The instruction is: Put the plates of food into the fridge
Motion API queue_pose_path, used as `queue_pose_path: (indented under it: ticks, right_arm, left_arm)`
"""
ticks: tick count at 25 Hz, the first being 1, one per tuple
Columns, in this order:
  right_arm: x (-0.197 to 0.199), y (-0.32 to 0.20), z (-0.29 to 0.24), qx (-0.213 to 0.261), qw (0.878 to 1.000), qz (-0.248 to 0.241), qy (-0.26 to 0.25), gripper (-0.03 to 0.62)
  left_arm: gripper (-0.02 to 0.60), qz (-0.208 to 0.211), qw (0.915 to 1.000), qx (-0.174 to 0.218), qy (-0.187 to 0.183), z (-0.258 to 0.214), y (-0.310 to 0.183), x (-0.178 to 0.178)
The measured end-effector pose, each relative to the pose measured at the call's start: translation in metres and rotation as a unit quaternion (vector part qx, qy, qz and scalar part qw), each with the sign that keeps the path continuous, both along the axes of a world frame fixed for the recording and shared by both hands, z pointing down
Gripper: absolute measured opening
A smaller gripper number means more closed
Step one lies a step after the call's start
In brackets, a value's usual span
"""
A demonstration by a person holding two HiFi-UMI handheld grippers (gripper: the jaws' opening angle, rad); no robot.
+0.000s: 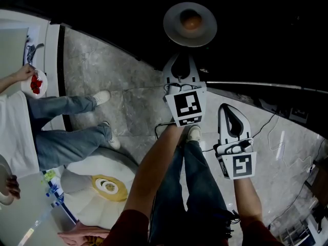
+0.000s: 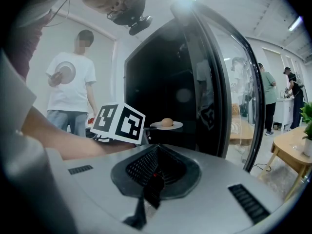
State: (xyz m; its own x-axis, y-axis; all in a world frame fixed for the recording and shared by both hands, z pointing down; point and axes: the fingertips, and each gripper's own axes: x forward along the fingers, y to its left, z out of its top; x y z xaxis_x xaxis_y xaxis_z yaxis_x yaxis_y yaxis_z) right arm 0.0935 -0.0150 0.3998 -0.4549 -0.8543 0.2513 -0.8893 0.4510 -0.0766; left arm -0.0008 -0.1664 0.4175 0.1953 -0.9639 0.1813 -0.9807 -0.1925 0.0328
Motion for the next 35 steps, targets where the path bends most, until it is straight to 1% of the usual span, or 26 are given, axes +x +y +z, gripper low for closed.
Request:
queue_pose_path:
  ticks: [3,6,10,13,22,27,32,35]
  right_arm:
    - [0.0,0.002,0.004,-0.01,1.0,-0.007,0.002,0.011]
    - [0.001,-0.002,-0.001,0.001,1.0,0.0,-0.002,0.011]
    - [-0.001,0.003,0.004,-0.016,1.0,-0.013,0.004,0.011]
    - [0.0,-0.002,-0.001,-0.002,1.0,-0.002,-0.001,0.011]
    - [0.0,-0.003,-0.001,0.003,1.0,-0.001,0.0,0.011]
    - [0.001,-0.002,0.001,0.003,1.0,-0.002,-0.001,0.011]
    - [0.001,0.002,0.008,-0.016,1.0,-0.011,0.006,0.011]
    - [0.001,0.001,0.006,-0.008,1.0,-0.009,0.0,0.011]
  left_arm:
    - [0.006,0.001,1.0,-0.001,-0.001,0.001,-0.002,0.001]
    - [0.006,0.002,1.0,-0.001,-0.002,0.0,-0.004,0.003]
    - [0.006,0.002,1.0,-0.002,0.0,-0.001,-0.007,0.003]
    - [0.006,0.001,1.0,-0.003,0.0,0.0,-0.009,0.003]
    - [0.006,0.0,1.0,-0.003,-0.003,0.002,-0.012,0.003]
    - [0.006,0.001,1.0,-0.005,-0.005,0.003,-0.015,0.004]
    - [0.006,0.003,1.0,-0.005,-0.008,0.005,-0.018,0.006]
    - [0.006,0.002,1.0,-0.007,-0.003,0.005,-0.019,0.007]
